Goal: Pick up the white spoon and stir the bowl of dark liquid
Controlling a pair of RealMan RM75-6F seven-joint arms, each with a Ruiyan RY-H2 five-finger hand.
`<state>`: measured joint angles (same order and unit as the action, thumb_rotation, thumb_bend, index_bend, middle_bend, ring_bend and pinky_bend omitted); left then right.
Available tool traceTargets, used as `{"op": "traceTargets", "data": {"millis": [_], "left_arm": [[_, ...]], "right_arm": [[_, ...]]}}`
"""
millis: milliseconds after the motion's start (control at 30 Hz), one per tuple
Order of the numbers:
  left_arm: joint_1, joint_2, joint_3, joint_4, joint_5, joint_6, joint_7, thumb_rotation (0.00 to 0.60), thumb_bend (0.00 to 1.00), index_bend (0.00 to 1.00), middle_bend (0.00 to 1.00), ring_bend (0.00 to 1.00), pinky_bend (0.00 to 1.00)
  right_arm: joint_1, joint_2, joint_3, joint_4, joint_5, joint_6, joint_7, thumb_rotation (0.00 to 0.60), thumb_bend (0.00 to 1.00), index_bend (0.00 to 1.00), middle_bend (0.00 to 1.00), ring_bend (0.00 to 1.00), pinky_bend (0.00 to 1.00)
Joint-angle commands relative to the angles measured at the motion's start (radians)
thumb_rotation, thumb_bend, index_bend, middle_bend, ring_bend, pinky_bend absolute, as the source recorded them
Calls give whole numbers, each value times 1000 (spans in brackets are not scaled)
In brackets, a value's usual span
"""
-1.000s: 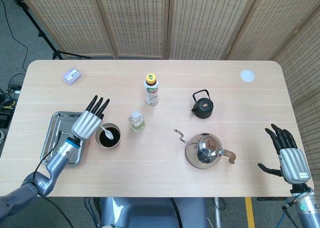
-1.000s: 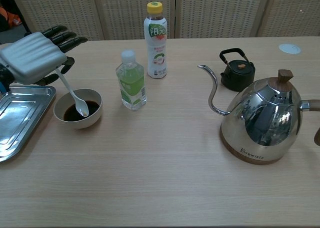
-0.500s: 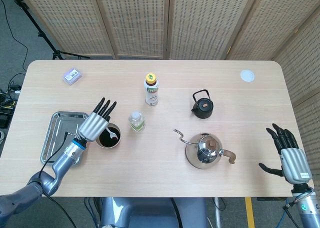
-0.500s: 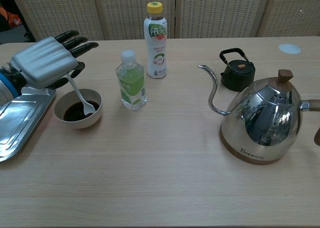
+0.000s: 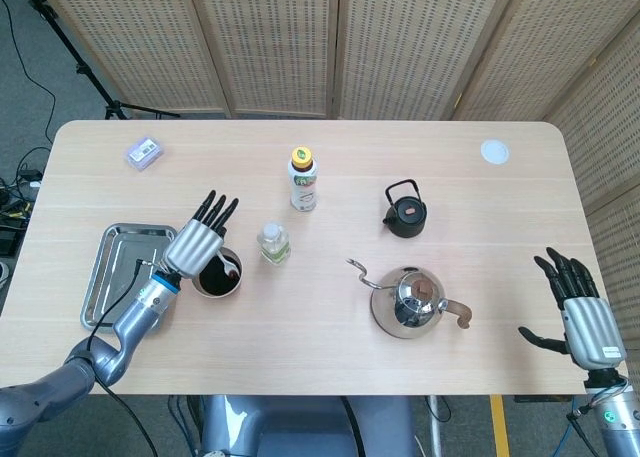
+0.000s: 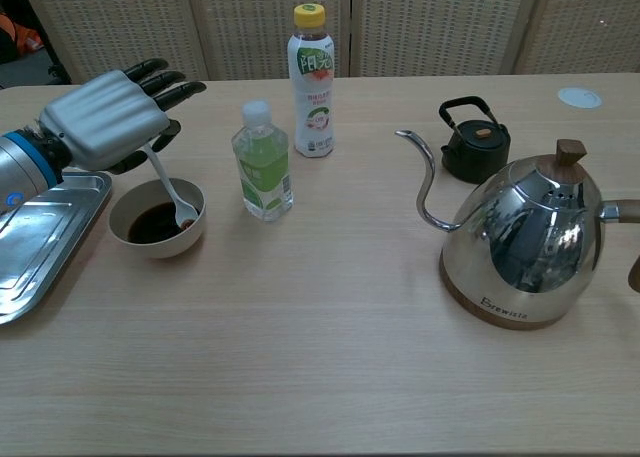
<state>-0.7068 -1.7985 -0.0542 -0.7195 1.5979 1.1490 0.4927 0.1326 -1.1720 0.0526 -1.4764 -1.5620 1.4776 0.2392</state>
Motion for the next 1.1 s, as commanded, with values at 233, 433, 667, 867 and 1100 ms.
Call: {"op": "traceTargets", "data": {"millis": [233, 433, 667, 867, 1100], "left_arm": [[8, 15, 9, 21, -6, 6, -15, 600, 382, 639, 0, 0, 0], [13, 52, 38, -1, 20, 20, -13, 600, 381, 642, 0, 0, 0], [7, 92, 59, -74, 40, 14, -3, 600, 380, 646, 0, 0, 0], [-2, 111, 67, -122, 51, 5, 5, 600, 380, 647, 0, 0, 0], [-16, 86, 47, -127, 29, -22, 26, 600, 380, 649, 0, 0, 0]], "right_arm": [[1, -1, -1, 1, 1, -4, -1, 600, 0, 68, 0, 0, 0], [2, -3, -1, 0, -1, -5, -6, 600, 0, 68, 0, 0, 0], [1, -3, -3, -4, -5, -2, -7, 600, 0, 68, 0, 0, 0], [1, -1, -4, -4, -7, -2, -2, 600, 0, 68, 0, 0, 0], [1, 0, -2, -3, -5, -1, 1, 600, 0, 68, 0, 0, 0]]}}
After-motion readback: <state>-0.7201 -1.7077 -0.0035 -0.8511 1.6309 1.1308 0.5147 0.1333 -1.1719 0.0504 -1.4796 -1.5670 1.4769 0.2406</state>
